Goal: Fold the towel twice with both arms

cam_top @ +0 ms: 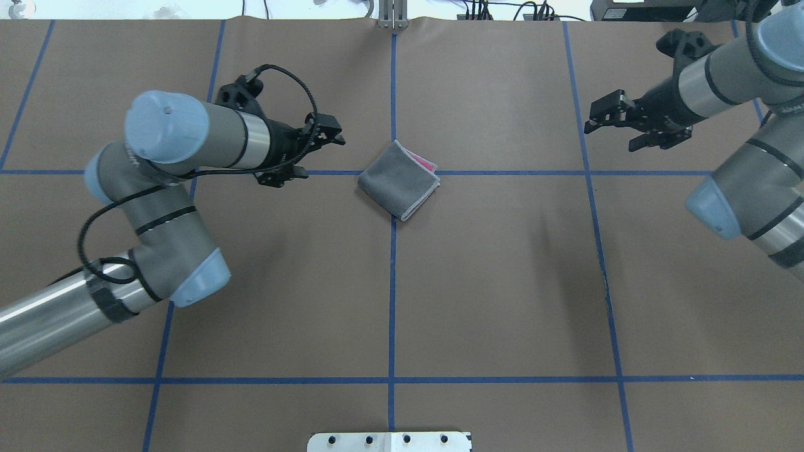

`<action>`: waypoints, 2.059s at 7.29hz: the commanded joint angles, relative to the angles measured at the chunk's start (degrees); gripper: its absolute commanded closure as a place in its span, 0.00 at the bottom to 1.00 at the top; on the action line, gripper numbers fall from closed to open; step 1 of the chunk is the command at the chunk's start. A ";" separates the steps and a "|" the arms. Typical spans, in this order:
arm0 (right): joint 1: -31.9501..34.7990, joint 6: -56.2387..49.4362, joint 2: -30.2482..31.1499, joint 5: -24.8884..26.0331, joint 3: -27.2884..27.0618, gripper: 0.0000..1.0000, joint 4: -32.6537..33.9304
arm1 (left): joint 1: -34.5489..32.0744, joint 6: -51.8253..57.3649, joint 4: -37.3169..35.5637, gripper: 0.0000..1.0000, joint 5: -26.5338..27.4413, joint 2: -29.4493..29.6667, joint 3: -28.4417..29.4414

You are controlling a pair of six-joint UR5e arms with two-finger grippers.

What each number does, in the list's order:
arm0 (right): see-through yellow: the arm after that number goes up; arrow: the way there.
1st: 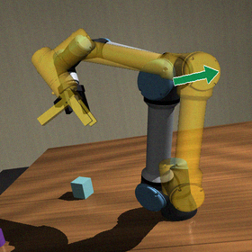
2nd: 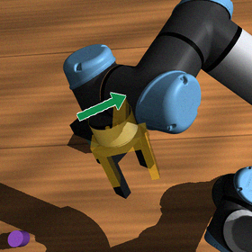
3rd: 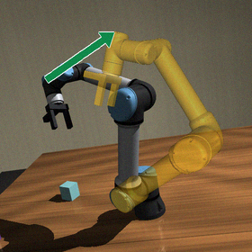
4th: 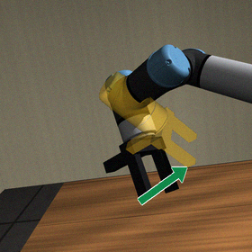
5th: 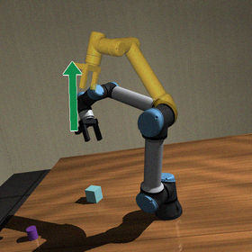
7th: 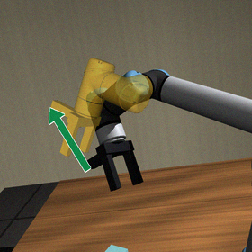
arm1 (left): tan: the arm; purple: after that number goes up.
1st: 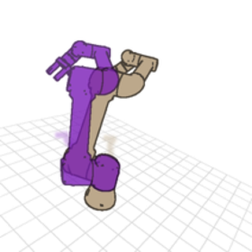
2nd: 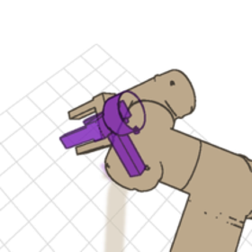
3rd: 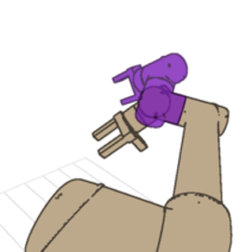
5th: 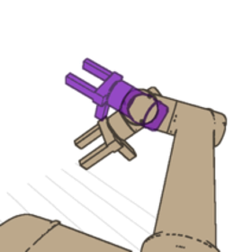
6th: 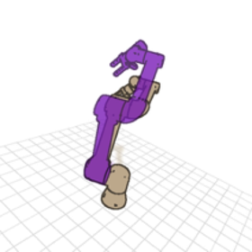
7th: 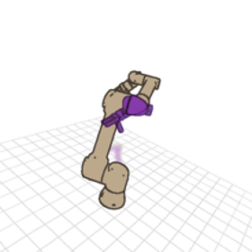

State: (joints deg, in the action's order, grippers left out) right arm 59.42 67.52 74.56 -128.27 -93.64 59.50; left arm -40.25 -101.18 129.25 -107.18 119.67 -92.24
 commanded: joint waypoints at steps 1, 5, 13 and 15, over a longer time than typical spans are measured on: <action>6.55 -11.55 7.14 0.04 -0.93 0.00 0.00 | -3.16 19.41 -16.58 0.00 -3.30 -13.70 -17.03; 15.79 -37.57 15.00 -1.97 -0.84 0.00 8.04 | -17.88 70.19 -31.41 0.00 -9.24 -33.14 -25.72; 25.65 -64.18 15.08 -5.05 -1.46 0.00 29.80 | -50.89 105.40 -46.19 0.00 -31.78 -33.09 -6.29; 25.84 -64.27 16.57 -5.15 -2.34 0.00 29.80 | -51.68 105.58 -45.58 0.00 -31.52 -36.93 -8.64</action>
State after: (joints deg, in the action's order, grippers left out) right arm 85.03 3.38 90.38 -133.26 -95.46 89.26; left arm -91.37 4.28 83.40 -138.89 85.21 -99.28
